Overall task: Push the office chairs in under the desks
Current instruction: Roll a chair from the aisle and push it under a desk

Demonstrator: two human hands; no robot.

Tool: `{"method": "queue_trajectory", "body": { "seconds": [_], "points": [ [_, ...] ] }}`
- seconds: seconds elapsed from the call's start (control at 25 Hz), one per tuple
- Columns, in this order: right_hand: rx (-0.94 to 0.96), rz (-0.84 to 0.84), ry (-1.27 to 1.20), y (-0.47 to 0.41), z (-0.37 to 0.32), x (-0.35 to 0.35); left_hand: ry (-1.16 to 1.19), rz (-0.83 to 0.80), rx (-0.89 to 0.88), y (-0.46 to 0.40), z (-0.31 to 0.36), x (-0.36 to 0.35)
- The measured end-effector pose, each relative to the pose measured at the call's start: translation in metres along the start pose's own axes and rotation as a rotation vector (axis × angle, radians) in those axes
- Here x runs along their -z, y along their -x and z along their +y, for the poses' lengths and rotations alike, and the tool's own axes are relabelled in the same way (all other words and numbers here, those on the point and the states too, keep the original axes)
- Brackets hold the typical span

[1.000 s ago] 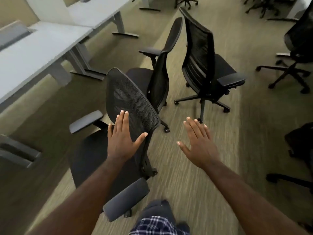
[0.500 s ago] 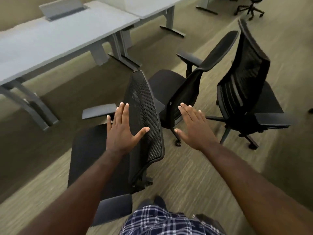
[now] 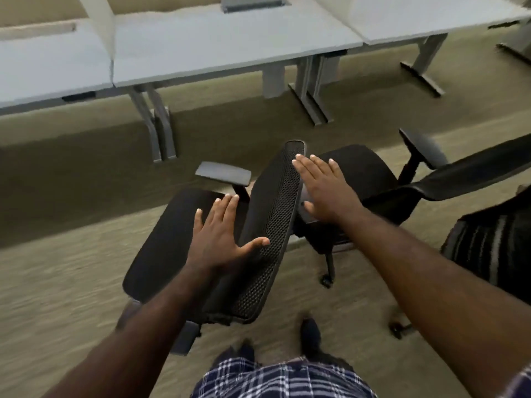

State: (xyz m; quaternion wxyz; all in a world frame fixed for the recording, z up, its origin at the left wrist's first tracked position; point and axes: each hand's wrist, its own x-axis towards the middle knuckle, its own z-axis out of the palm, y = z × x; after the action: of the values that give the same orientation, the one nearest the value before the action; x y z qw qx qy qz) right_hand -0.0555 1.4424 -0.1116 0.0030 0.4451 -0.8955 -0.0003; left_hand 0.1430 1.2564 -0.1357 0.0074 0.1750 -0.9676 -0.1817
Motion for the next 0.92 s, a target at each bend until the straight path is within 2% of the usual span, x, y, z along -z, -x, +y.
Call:
{"method": "queue_trajectory", "body": {
  "seconds": [0.2,0.32,0.6,0.92],
  "points": [
    [0.248,-0.111,0.037,-0.055,0.033,-0.007,0.005,-0.154,0.174,0.014,0.063,-0.02],
    [0.376,-0.172,0.054,-0.074,0.032,-0.012,0.095,-0.167,0.292,0.024,0.074,-0.023],
    [0.671,-0.236,0.124,-0.127,0.024,0.001,0.055,-0.158,0.34,0.025,0.062,-0.005],
    [0.761,-0.195,0.148,-0.168,-0.01,-0.001,0.071,-0.114,0.381,0.02,0.017,0.016]
  ]
}}
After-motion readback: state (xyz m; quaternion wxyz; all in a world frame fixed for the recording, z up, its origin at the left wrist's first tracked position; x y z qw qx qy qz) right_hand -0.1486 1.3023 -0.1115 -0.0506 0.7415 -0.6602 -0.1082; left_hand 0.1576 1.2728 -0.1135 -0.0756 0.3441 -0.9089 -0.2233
